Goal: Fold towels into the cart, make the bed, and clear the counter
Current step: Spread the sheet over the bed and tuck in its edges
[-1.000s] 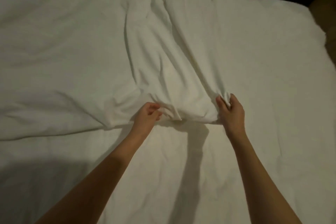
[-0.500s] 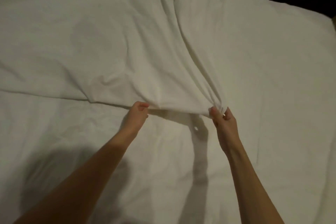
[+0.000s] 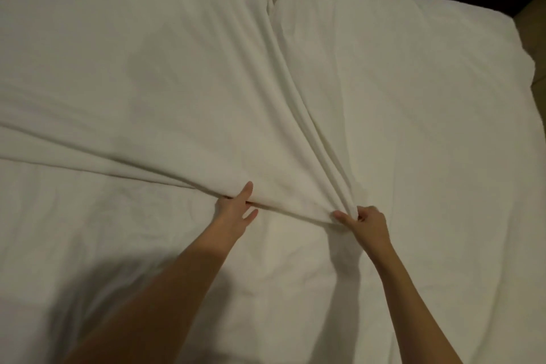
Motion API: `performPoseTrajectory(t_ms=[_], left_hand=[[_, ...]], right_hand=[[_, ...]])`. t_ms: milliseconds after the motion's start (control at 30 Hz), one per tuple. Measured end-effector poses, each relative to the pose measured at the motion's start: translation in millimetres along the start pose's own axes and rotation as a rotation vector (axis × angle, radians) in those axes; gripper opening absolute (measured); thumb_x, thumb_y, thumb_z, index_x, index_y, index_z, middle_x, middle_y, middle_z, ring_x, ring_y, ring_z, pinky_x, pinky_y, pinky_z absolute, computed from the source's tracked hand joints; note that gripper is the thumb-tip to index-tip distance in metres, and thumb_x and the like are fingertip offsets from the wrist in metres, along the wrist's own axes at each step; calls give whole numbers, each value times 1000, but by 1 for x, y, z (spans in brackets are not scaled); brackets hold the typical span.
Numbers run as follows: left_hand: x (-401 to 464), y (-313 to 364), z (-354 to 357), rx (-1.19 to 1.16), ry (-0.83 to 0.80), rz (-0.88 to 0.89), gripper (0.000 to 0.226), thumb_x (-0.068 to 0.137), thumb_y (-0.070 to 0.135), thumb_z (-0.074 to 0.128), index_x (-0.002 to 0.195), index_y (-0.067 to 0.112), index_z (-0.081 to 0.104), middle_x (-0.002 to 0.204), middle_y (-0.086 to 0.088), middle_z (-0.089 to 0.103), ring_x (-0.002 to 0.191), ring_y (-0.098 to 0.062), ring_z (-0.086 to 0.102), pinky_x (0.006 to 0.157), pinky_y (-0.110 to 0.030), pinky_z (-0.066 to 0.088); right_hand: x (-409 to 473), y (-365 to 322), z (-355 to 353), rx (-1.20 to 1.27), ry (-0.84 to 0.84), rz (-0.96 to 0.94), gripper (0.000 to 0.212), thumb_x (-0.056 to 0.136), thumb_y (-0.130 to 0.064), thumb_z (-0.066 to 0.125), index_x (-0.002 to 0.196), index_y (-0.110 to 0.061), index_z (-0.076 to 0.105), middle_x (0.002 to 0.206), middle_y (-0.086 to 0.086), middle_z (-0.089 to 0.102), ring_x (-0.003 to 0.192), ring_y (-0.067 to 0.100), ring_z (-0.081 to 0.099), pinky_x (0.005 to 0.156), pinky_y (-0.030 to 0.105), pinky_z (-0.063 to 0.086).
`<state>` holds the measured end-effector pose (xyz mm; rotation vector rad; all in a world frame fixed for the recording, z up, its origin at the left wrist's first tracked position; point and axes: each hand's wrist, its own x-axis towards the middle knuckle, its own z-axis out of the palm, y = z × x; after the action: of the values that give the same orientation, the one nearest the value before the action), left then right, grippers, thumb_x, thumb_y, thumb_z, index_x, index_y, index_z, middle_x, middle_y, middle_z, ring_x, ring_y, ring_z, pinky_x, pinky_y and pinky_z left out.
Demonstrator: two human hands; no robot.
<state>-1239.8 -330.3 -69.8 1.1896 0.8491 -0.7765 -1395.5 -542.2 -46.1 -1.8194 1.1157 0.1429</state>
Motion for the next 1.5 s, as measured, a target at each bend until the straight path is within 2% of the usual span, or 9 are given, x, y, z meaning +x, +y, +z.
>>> performPoseTrajectory(t_ms=[100,200,300,433,533,733,900,1167,1500], left_hand=[[3,-10,0,-41,-116,-74,40,87,16,67,123,5,53,126,-8,60,114,-20,57,85,-34,51],[4,-14,5,-113,-109,-101,28,88,17,65,114,8,56,122,-7,61,113,-19,56,99,-33,45],[0,-18,8,-172,-77,-89,27,86,13,67,111,8,59,113,-7,64,99,-17,62,87,-30,49],[-11,-30,5,-184,-67,-93,18,85,8,68,101,5,61,108,-10,67,91,-19,65,70,-30,53],[-17,-47,1,-133,-31,-74,19,84,7,69,100,2,60,110,-12,67,90,-20,66,66,-31,53],[-42,-82,-21,-110,-14,-60,22,86,5,66,106,0,58,111,-13,65,87,-21,65,66,-31,52],[-60,-108,-42,-92,-38,-96,24,87,3,64,110,-1,57,116,-14,63,87,-22,64,74,-33,51],[-76,-167,-98,31,-55,-1,28,84,7,69,108,0,57,116,-14,63,105,-26,62,96,-41,50],[-105,-223,-135,113,-74,-21,34,83,12,72,112,1,56,120,-14,61,108,-26,60,95,-42,51]], right_hand=[[-2,21,-8,19,-20,75,45,77,-34,76,60,-9,43,57,7,33,55,19,32,52,28,22],[-3,35,-10,-25,60,105,44,78,-38,75,64,-8,46,59,11,56,59,27,51,56,33,36],[-3,35,-11,-46,141,63,52,79,-45,71,69,0,47,72,20,66,69,35,64,67,43,51],[-18,39,-18,19,162,34,37,85,-32,67,67,-9,45,69,10,66,63,20,68,73,46,54],[-33,54,-21,39,163,55,34,86,-28,66,67,-10,44,67,11,65,63,26,66,70,41,51],[-69,93,-19,35,137,104,36,85,-27,68,66,-8,45,59,7,57,57,22,53,55,29,39],[-99,128,-11,56,156,180,39,82,-33,70,82,4,57,76,16,64,72,33,61,68,40,49],[-164,182,8,-22,196,212,41,83,-38,68,83,2,57,74,10,59,68,24,53,62,34,39],[-228,228,7,-75,259,242,35,85,-43,64,77,-11,53,76,6,60,70,24,55,63,34,40]])
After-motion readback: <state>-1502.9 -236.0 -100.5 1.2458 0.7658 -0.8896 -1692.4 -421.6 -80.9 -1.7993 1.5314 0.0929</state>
